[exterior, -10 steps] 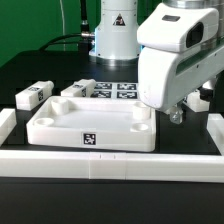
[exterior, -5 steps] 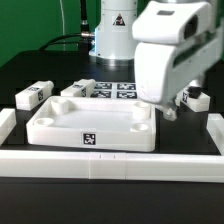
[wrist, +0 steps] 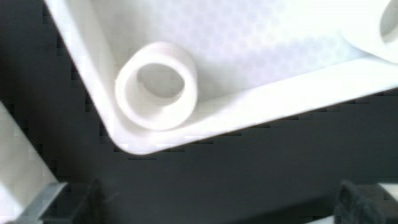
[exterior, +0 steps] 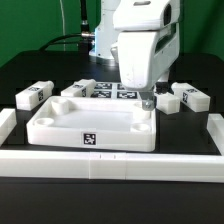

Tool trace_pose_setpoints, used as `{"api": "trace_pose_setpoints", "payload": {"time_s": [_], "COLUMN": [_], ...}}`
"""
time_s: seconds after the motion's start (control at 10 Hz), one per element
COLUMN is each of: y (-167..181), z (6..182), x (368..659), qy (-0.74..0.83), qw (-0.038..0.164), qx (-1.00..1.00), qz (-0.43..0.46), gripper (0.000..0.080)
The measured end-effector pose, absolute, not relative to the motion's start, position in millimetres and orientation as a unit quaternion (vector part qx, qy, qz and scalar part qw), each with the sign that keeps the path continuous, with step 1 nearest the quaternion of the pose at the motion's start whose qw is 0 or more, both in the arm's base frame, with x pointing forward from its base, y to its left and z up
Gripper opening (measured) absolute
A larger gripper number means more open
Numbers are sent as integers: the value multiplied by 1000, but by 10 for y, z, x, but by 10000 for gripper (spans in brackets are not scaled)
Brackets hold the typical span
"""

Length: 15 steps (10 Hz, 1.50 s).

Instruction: Assemble desk

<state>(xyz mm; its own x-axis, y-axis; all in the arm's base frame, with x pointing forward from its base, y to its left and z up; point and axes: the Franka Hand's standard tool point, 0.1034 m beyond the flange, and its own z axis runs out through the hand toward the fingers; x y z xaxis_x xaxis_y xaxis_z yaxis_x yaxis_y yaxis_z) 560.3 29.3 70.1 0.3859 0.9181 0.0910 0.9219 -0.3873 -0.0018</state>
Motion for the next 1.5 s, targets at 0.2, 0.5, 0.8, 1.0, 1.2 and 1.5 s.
{"api": "trace_pose_setpoints", "payload": {"time_s": [0.2,0.5,0.8,1.0,1.2,1.5], "y": [52,-200,-202,-221,-235,-202], "z": [633,573,569,531,424,225], "x": [5569,5379,5387,5265,4914,4682], "qy": [-643,-708,-702,-692,-690,-687], "qw": [-1,-12,-12,-12,-1,8], "qx": [-763,-705,-711,-720,-723,-726], "qz": [-58,-46,-46,-45,-33,-28], "gripper": [650,650,650,650,650,650]}}
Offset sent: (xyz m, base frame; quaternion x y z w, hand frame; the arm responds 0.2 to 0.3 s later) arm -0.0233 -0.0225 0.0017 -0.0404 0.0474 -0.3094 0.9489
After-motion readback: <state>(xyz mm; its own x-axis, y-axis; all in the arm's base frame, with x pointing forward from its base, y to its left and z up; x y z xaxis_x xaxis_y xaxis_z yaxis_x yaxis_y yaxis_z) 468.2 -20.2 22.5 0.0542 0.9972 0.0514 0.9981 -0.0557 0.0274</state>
